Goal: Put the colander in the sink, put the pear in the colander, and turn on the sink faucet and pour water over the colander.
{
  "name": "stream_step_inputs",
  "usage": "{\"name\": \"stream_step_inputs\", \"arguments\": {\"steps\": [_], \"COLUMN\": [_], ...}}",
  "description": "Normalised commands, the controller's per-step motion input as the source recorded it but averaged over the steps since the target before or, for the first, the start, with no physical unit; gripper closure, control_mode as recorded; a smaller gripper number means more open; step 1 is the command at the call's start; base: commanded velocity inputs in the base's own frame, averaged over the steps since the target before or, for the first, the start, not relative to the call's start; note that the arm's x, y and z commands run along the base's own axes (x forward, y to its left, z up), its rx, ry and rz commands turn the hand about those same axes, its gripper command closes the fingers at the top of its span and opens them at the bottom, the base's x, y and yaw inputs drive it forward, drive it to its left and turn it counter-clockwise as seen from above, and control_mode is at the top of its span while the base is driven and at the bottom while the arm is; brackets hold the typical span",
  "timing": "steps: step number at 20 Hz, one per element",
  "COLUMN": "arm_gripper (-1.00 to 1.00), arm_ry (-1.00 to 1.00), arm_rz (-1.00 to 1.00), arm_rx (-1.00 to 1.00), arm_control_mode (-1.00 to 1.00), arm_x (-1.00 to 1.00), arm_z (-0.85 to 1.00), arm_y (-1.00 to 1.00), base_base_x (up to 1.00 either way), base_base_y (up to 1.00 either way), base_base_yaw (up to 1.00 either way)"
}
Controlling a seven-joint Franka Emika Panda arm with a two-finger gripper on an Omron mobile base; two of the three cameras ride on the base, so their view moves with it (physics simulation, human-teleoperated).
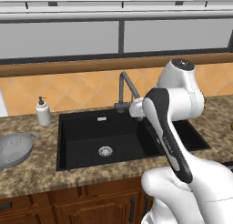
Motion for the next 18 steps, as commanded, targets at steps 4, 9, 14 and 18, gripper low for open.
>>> {"name": "stream_step_inputs", "arguments": {"steps": [4, 9, 14, 18], "arm_gripper": [-1.00, -1.00, -1.00, -1.00], "arm_ry": [0.00, -0.01, 0.00, 0.00], "arm_rz": [0.00, -0.01, 0.00, 0.00], "arm_rx": [0.00, 0.00, 0.00, 0.00], "arm_control_mode": [-1.00, -1.00, -1.00, -1.00], "arm_x": [-0.02, 0.00, 0.03, 0.11], "arm_z": [-0.02, -0.23, -0.42, -0.42], "arm_y": [1.00, 0.94, 0.83, 0.94], "base_base_x": [0.00, 0.00, 0.00, 0.00], "base_base_y": [0.00, 0.00, 0.00, 0.00], "base_base_yaw": [0.00, 0.00, 0.00, 0.00]}}
